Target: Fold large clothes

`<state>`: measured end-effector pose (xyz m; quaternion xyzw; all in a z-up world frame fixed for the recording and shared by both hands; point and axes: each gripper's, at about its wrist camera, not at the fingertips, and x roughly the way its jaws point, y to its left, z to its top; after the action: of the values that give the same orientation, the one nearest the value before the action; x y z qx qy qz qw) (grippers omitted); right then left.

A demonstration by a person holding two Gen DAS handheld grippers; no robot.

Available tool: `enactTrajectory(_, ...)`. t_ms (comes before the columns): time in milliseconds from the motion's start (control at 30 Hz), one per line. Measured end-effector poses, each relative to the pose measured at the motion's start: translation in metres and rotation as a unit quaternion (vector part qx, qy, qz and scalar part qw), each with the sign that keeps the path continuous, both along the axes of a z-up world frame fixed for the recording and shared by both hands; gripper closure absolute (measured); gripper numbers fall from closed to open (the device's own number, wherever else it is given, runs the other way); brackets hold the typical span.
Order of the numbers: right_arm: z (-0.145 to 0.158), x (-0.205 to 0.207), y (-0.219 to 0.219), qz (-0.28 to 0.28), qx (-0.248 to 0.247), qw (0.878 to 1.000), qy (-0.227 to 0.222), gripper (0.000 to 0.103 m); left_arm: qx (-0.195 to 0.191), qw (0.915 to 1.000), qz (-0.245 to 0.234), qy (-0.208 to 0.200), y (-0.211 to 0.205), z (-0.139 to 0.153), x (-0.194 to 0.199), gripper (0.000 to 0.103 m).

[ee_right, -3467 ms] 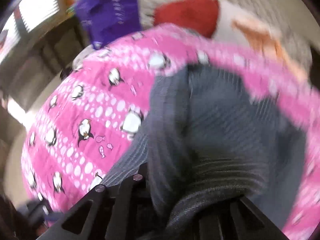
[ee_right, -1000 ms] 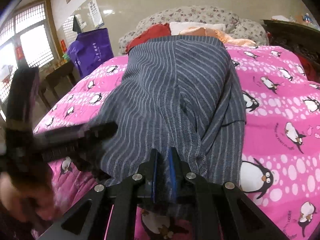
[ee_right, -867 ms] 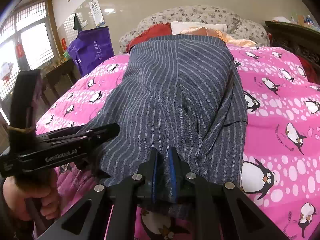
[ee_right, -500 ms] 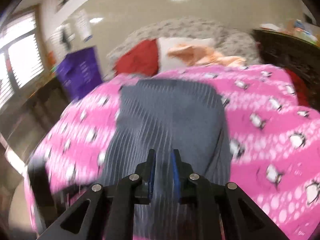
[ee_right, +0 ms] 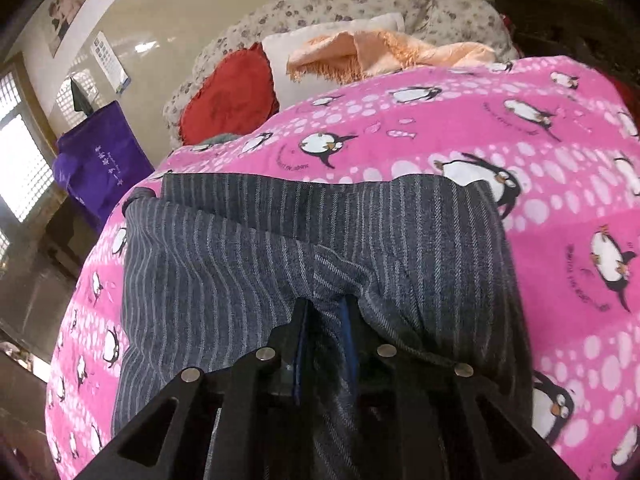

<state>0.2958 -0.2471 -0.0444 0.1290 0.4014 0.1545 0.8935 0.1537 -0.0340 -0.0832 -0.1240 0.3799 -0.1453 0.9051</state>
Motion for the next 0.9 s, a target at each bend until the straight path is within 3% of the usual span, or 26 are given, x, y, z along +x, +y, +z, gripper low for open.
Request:
enactTrajectory(167,0.006,-0.009,-0.001,0.007,0.015,1.0,-0.003,0.089,-0.015,0.9999,0.0,0.005,0.007,-0.002,0.001,0.037)
enactTrajectory(233,0.024,-0.024,-0.006,0.02,0.025,1.0,-0.001,0.087,-0.02,0.9998,0.0,0.005,0.008,-0.002,0.001,0.036)
enactTrajectory(300,0.047,-0.048,-0.024,0.024,0.034,0.999,-0.031,0.083,-0.022,0.9997,-0.001,0.004,0.008,-0.002,0.001,0.036)
enactTrajectory(333,0.057,-0.064,-0.039,0.016,0.035,0.998,-0.054,0.071,-0.023,0.9997,-0.001,0.003,0.008,-0.002,0.0,0.034)
enactTrajectory(367,0.063,-0.077,-0.051,0.01,0.034,0.997,-0.069,0.048,-0.026,0.9996,-0.002,0.003,0.009,-0.002,-0.001,0.033)
enactTrajectory(433,0.063,-0.099,-0.078,-0.004,0.029,0.997,-0.073,0.021,-0.041,0.9991,-0.007,0.005,0.011,-0.003,0.0,0.028)
enactTrajectory(500,0.047,-0.115,-0.102,-0.012,0.04,0.998,-0.052,0.021,-0.052,0.9985,-0.015,0.008,0.012,-0.004,-0.001,0.022)
enactTrajectory(733,-0.002,-0.129,-0.119,-0.008,0.089,0.996,0.006,0.021,-0.058,0.9972,-0.013,0.046,0.019,0.014,0.008,0.022)
enactTrajectory(900,-0.012,-0.109,-0.096,0.033,0.119,0.992,0.016,0.021,-0.023,0.9995,0.018,0.012,0.025,0.035,0.022,0.022)
